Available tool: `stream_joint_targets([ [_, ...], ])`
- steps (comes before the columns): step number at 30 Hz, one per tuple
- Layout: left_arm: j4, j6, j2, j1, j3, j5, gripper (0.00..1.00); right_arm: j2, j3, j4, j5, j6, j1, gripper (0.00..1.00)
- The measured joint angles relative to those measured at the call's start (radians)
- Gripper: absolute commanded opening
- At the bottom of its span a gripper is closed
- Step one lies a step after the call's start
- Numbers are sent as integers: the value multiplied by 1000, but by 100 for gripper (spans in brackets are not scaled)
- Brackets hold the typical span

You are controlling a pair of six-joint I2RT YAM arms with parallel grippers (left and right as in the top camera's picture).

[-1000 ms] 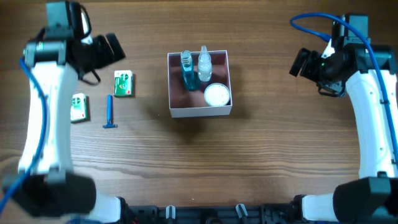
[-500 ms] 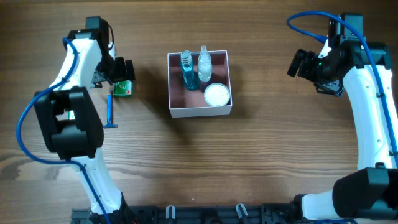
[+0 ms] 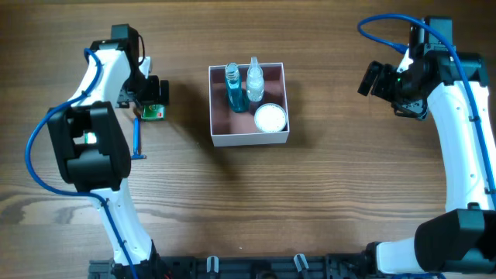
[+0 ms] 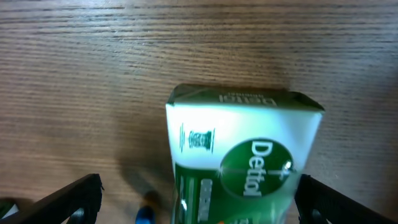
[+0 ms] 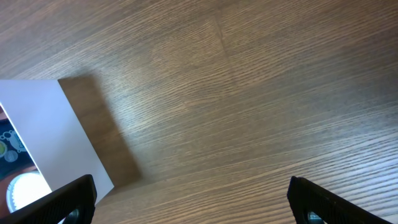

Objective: Pack container

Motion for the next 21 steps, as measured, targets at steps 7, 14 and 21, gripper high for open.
stream_joint_targets([
  [7, 5, 0, 34, 0, 3, 12, 100, 0, 0, 1, 0, 0, 0, 100],
  [14, 6, 0, 34, 0, 3, 21, 77, 0, 0, 1, -3, 0, 0, 100],
  [21, 7, 4, 34, 0, 4, 31, 49, 0, 0, 1, -3, 0, 0, 100],
])
